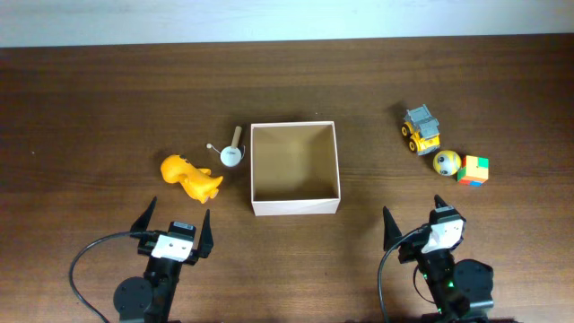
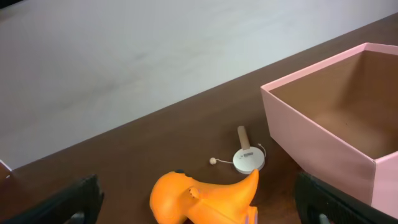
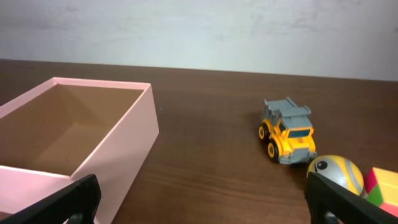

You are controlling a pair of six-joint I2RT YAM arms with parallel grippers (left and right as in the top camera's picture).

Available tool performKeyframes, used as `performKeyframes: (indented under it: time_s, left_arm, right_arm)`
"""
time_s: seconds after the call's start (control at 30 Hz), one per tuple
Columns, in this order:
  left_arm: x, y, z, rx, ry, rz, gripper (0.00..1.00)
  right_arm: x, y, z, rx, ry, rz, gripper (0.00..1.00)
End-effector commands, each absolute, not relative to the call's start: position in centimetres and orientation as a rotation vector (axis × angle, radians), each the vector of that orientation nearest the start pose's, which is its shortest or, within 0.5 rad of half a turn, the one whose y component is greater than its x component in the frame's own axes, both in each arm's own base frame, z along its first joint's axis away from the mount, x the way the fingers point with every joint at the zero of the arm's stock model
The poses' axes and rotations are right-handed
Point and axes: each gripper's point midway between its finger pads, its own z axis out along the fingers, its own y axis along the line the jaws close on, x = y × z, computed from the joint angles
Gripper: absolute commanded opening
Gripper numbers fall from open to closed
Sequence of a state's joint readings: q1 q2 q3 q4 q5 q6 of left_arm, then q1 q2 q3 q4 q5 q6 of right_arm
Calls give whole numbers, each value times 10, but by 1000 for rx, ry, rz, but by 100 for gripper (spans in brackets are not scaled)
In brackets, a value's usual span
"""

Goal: Pack container

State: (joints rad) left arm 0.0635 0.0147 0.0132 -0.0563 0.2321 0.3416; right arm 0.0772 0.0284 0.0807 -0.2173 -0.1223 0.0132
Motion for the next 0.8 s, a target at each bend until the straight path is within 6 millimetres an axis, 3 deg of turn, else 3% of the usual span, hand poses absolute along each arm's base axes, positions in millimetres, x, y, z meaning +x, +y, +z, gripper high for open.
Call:
performKeyframes:
  time_s: [0.0, 0.13, 0.3, 0.47, 0.57, 0.67, 0.77]
  left_arm:
    - [244, -23, 162, 407, 1577, 135, 99]
    - [244, -23, 162, 407, 1577, 135, 99]
    - [244, -23, 162, 407, 1577, 135, 99]
    - [244, -23, 162, 407, 1577, 135, 99]
    - [244, -23, 162, 407, 1577, 135, 99]
    - [244, -23, 162, 407, 1577, 135, 99]
    - [244, -23, 162, 407, 1577, 135, 99]
  right_arm:
    - [236, 39, 175, -125, 1736, 189, 99]
    - [240, 39, 194, -123, 1831, 192, 99]
    - [262, 41, 233, -122, 2003, 200, 99]
    - [298, 65, 282, -302, 2202, 283, 99]
    - [324, 70, 304, -320, 2283, 314, 99]
    - [352, 72, 315, -318, 2319, 319, 99]
    - [380, 67, 313, -313, 2332, 288, 99]
